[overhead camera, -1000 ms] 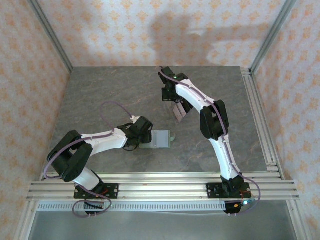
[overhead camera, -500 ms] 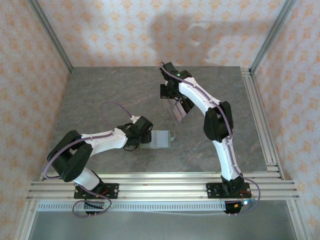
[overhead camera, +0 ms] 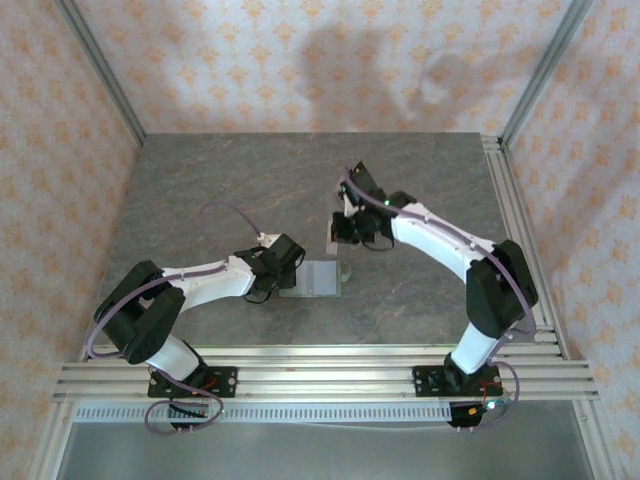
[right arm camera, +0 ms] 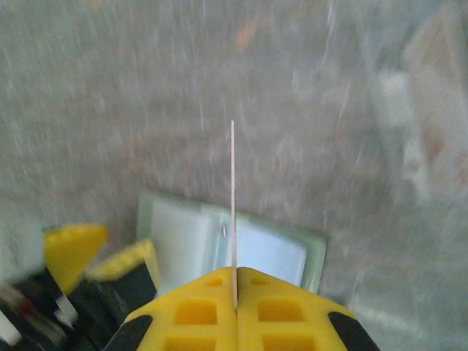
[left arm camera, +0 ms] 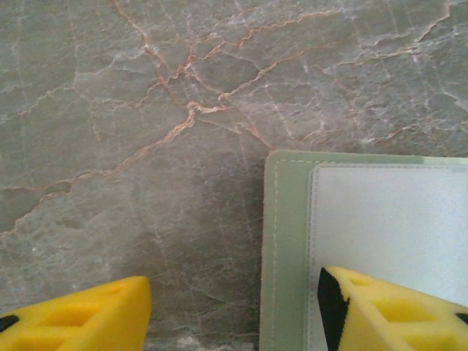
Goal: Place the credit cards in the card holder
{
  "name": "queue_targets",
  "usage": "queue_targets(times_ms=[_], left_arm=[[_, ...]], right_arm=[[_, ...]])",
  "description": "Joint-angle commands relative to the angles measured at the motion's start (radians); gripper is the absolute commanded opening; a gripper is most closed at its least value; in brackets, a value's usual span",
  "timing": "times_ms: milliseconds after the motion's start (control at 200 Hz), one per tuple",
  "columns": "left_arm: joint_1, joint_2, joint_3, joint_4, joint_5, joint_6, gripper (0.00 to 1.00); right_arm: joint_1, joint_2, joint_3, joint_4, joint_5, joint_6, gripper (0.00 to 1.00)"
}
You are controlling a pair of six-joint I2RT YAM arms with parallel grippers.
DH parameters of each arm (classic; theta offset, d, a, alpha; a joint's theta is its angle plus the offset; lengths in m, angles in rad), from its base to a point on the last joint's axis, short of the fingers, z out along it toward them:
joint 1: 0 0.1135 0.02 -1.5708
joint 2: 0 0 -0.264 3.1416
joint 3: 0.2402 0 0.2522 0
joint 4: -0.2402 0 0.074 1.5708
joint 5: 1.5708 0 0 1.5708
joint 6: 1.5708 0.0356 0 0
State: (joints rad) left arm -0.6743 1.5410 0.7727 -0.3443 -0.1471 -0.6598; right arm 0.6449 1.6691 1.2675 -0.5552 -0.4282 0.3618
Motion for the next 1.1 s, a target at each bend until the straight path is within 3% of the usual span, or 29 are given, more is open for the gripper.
queue_targets(times_ms=[0, 230, 425, 711, 1096], left_arm=[[-0.007, 0.008, 0.022, -0.064, -0.06, -0.002, 0.63], [-0.006, 0.009, 0.0, -0.084, -0.07, -0.026, 0.63], [-0.006, -0.002, -0.03, -0.077, -0.058, -0.042, 0.62], [-0.019, -0.03, -0.082, -0.051, -0.022, -0.08, 0.62], [-0.024, -0.093, -0.026, -0.106, -0.043, -0.047, 0.63]], right_arm=[[0.065, -0.057, -0.113, 0.121, -0.05, 0.08, 0.0], [0.102, -0.053, -0.294, 0.292, -0.109, 0.165, 0.0], [0.093, -0.024, -0.315, 0.257, -0.072, 0.11, 0.0], [-0.004, 0.007, -0.34, 0.226, -0.089, 0.033, 0.0], [-0.058, -0.046, -0.316, 0.24, -0.403, -0.077, 0.0]])
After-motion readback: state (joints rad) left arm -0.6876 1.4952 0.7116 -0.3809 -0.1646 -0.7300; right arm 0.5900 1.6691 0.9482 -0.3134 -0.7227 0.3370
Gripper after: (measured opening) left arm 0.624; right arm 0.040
